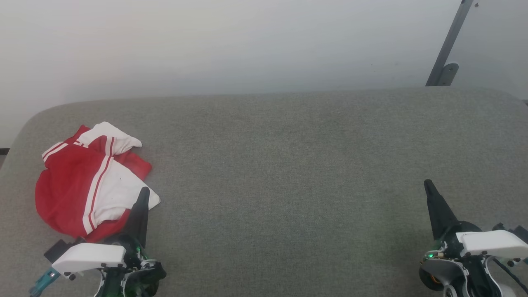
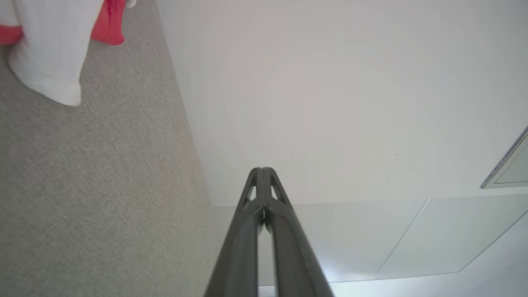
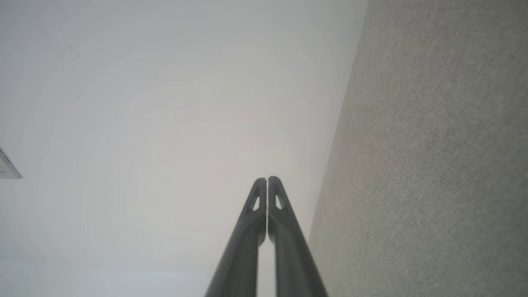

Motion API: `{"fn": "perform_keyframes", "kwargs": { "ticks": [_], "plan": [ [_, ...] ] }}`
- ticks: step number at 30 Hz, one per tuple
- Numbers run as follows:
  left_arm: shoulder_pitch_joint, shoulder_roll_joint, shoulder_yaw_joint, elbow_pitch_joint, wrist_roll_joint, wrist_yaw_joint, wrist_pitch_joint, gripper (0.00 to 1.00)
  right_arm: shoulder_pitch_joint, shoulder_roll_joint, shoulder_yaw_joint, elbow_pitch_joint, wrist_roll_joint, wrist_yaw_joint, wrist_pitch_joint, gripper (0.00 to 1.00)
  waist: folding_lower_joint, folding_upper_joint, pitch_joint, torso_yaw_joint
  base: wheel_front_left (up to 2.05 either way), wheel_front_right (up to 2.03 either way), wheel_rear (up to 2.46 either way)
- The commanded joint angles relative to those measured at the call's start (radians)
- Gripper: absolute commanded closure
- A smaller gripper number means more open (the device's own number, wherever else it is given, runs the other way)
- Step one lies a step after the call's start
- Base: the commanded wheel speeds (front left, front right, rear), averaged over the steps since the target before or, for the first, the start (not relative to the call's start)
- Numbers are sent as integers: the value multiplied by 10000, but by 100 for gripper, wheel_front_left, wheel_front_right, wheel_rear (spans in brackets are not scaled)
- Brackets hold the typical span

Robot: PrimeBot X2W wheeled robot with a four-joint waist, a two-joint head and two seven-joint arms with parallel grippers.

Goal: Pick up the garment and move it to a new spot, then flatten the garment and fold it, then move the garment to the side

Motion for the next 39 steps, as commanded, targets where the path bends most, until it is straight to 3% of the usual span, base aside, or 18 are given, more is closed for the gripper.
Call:
{"fn": "perform_keyframes", "kwargs": {
  "ticks": [1,14,15,27,39],
  "plan": [
    [-110,-25,15,-9,17,-31,14,100,-53,21,0,32,42,4,8,100,0,-1,0,0,0,0,0],
    [-110,-25,15,-9,17,-31,14,100,-53,21,0,32,42,4,8,100,0,-1,0,0,0,0,0],
    [0,0,0,0,-1,0,-1,0,-1,0,-2,0,0,0,0,0,0,-1,0,0,0,0,0],
    [-120,134,-190,253,652,11,-445,0,-230,-195,111,366,-358,-1,-246,0,0,-1,2,8,0,0,0],
    [-278,308,-371,-2,3546,337,-1023,0,-693,-880,938,559,-2354,0,-1022,0,0,-1,18,29,0,0,0]
  ]
}}
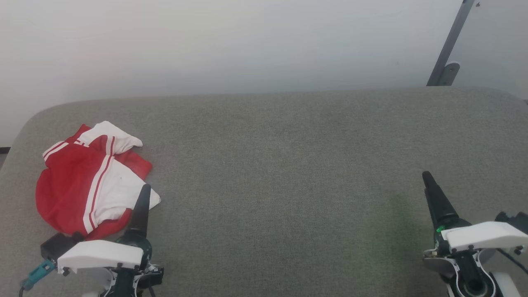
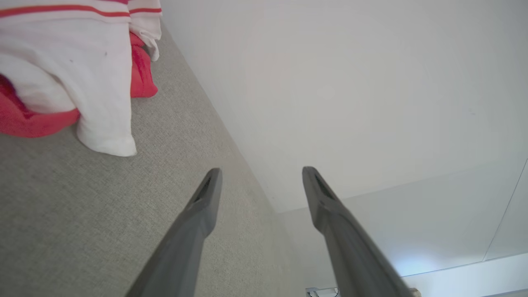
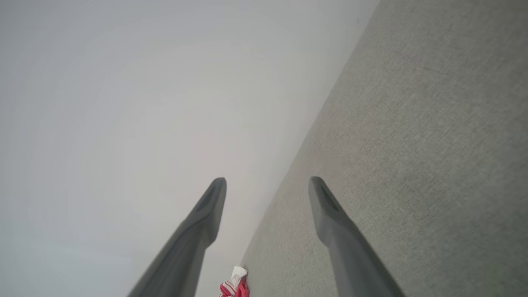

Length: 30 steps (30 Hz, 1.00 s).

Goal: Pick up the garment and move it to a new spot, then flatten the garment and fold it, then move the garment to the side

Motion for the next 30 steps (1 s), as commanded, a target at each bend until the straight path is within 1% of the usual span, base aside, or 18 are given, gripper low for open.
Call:
{"fn": "perform_keyframes", "kwargs": {
  "ticks": [1,8,14,15,22,30],
  "plan": [
    [-265,49,-37,-225,617,71,-143,0,-391,-172,115,-77,-499,3,-160,0,0,0,4,2,0,0,0],
    [-199,164,-252,-288,2342,289,-430,0,-541,-374,197,-143,-2326,4,-448,0,0,0,14,9,0,0,0],
    [-202,326,-511,-299,3654,581,-660,0,-614,-511,267,-114,-3932,4,-676,0,0,0,18,22,0,0,0],
    [-202,326,-511,-299,3654,581,-660,0,-614,-511,267,-114,-3932,4,-676,0,0,0,18,22,0,0,0],
    [-207,502,-829,-294,4797,864,-910,0,-730,-570,281,8,-5684,4,-927,0,0,0,19,30,0,0,0],
    [-245,734,-1203,-273,5941,1153,-1164,0,-877,-625,348,183,-6939,5,-1191,0,0,0,13,32,0,0,0]
  ]
}}
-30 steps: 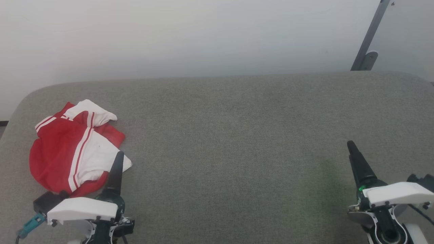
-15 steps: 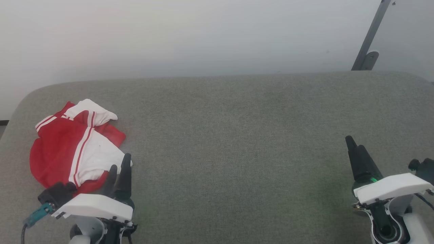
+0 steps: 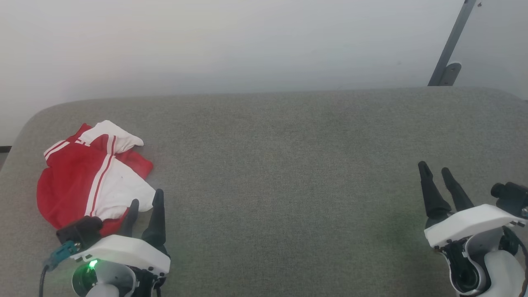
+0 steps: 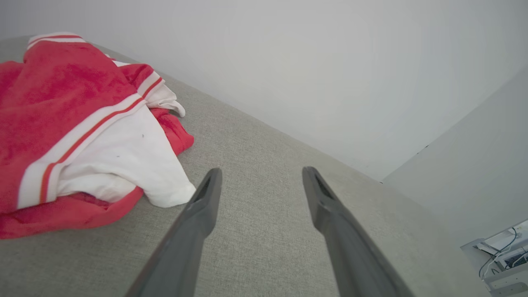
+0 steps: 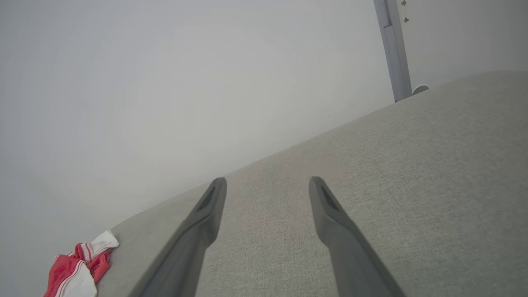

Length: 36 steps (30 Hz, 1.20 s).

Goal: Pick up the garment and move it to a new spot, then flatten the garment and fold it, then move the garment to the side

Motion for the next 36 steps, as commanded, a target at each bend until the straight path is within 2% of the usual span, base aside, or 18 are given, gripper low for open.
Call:
{"fn": "perform_keyframes", "kwargs": {
  "ticks": [1,11,25,36],
  "plan": [
    [-250,74,-61,-133,329,68,-97,0,-296,-98,47,-56,-317,3,-129,0,0,-1,-2,0,0,0,0],
    [-264,288,-357,-150,1408,392,-400,0,-449,-234,112,51,-1613,4,-431,0,0,-1,-8,-1,0,0,0],
    [-207,441,-638,-93,2873,604,-792,0,-586,-393,71,202,-3260,4,-820,0,0,-1,-13,2,0,0,0],
    [-124,449,-637,46,3642,568,-1038,0,-636,-441,63,348,-3977,5,-1065,0,0,-1,-45,-14,0,0,0]
  ]
}}
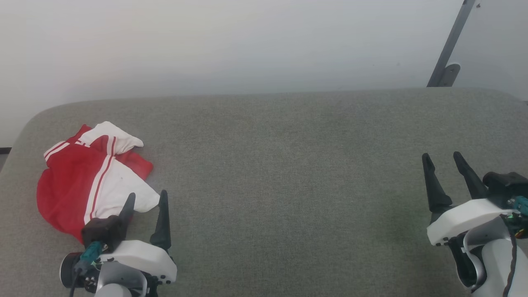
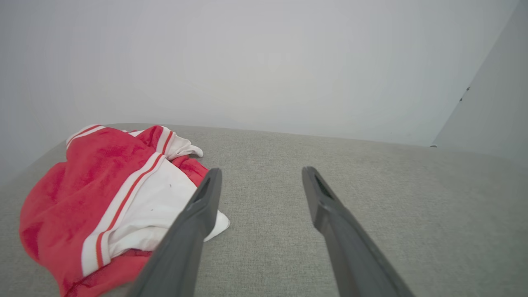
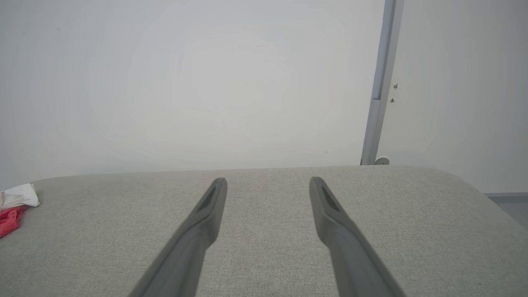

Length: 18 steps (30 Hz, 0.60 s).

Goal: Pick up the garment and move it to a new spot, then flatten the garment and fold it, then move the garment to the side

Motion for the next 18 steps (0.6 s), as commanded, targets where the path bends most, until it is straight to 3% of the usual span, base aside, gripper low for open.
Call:
{"fn": "perform_keyframes", "kwargs": {
  "ticks": [1,18],
  "plan": [
    [-109,53,-8,-23,246,-9,-101,0,-171,-66,36,9,-219,5,-108,0,0,0,-5,2,0,0,0],
    [-110,-138,235,249,1468,-216,-458,0,-242,-194,3,151,-1199,5,-473,0,0,0,-8,3,0,0,0]
  ]
}}
